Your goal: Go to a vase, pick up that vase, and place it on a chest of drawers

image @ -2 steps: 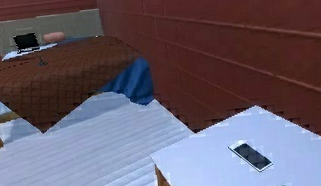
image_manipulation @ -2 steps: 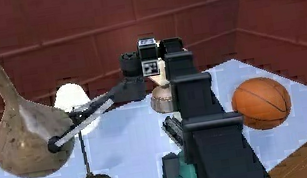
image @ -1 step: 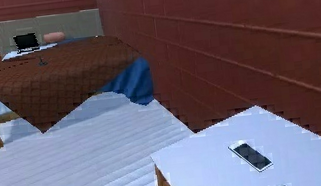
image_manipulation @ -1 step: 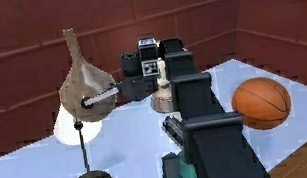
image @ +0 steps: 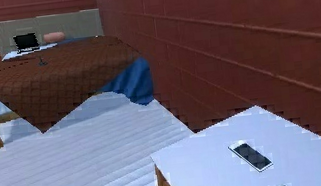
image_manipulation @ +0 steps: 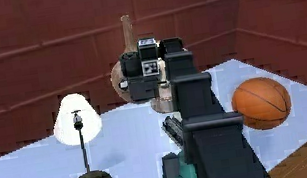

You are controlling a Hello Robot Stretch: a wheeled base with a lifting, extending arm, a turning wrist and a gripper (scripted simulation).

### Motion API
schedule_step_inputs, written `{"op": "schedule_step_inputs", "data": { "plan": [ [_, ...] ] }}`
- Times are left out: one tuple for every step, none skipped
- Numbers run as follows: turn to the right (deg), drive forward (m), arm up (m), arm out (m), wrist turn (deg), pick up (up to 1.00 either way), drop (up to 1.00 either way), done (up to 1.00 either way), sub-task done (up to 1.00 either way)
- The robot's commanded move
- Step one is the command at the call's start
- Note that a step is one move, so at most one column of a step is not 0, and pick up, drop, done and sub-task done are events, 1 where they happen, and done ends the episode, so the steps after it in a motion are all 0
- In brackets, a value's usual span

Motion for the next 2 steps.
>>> {"op": "schedule_step_inputs", "data": {
  "plan": [
    [0.0,0.0,-0.04,0.0,0.0,0.0,0.0,0.0,0.0],
    [0.0,0.0,-0.32,0.0,0.0,0.0,0.0,0.0,0.0]
  ]
}}
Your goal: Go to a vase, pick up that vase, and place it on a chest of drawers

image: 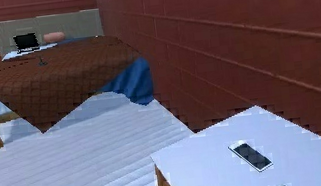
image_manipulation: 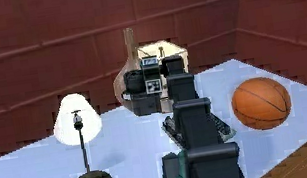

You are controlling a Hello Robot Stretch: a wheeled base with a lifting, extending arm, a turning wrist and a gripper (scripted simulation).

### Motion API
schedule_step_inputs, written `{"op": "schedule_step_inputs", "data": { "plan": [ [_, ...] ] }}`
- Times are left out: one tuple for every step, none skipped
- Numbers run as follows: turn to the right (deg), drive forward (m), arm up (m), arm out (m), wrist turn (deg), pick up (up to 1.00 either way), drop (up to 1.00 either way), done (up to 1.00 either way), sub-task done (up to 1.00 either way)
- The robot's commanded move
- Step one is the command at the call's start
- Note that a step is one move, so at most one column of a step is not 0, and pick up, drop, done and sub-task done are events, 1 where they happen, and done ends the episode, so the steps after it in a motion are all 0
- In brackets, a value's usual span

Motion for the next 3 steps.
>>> {"op": "schedule_step_inputs", "data": {
  "plan": [
    [0.0,0.0,0.0,0.0,0.0,0.0,1.0,0.0,0.0],
    [0.0,0.0,0.04,0.0,0.0,0.0,0.0,0.0,0.0],
    [0.0,0.0,0.0,-0.08,0.0,0.0,0.0,0.0,0.0]
  ]
}}
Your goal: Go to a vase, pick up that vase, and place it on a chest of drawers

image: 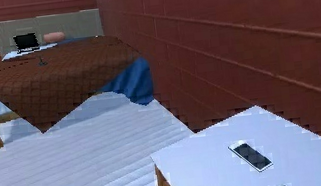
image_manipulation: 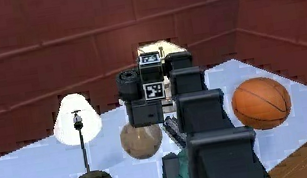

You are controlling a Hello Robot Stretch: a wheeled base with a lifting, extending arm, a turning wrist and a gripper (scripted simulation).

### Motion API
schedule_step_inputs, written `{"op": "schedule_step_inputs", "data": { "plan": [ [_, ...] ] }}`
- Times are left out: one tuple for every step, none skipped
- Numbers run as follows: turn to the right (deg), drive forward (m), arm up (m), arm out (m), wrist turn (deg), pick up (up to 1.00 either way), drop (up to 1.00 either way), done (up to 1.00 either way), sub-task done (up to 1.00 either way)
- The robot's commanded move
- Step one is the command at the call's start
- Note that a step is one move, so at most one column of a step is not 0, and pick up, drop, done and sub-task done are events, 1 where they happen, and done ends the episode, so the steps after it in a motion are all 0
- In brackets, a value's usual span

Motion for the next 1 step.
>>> {"op": "schedule_step_inputs", "data": {
  "plan": [
    [0.0,0.0,0.0,0.0,0.0,0.0,0.0,1.0,0.0]
  ]
}}
